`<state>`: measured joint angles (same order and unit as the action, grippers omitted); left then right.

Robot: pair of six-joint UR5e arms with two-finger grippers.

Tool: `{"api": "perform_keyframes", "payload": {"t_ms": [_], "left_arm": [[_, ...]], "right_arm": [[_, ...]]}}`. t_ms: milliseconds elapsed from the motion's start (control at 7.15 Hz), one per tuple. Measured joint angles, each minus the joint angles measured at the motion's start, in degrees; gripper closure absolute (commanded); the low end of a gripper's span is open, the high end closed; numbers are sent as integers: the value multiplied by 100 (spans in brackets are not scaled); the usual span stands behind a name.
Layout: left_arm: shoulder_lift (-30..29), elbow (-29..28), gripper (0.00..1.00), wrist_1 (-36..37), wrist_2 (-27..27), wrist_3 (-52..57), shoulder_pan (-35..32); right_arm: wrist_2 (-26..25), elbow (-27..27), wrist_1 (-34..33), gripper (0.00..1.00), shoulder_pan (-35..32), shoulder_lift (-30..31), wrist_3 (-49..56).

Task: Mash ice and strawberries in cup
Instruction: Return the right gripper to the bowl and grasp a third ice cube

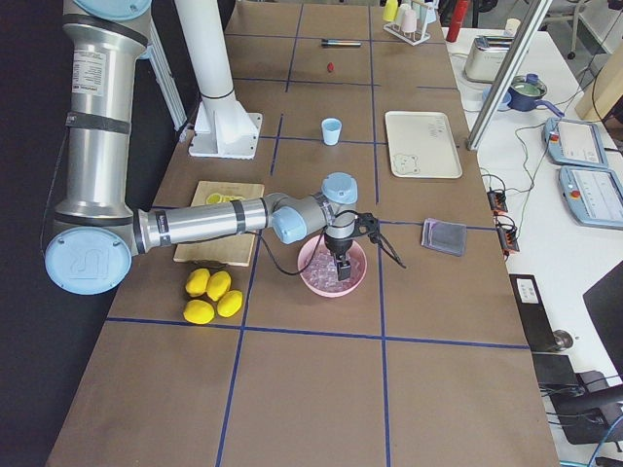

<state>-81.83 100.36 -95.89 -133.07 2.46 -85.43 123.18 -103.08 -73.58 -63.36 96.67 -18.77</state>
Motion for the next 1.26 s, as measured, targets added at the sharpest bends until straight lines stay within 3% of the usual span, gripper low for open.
{"api": "perform_keyframes", "payload": {"t_ms": [420, 560, 699, 839, 1259], "left_arm": [[0, 1, 0, 0, -2, 0, 0], [0, 1, 0, 0, -1, 0, 0], [0, -4, 0, 0, 0, 0, 0], [0, -6, 0, 0, 0, 0, 0], [0, -7, 0, 0, -2, 0, 0]], "right_arm": [[12, 31, 10, 28, 193, -6, -15], [15, 33, 10, 42, 249, -7, -14], [21, 33, 10, 66, 285, -7, -13], [34, 30, 8, 80, 300, -23, -11], [56, 6, 2, 88, 298, -65, -4]]}}
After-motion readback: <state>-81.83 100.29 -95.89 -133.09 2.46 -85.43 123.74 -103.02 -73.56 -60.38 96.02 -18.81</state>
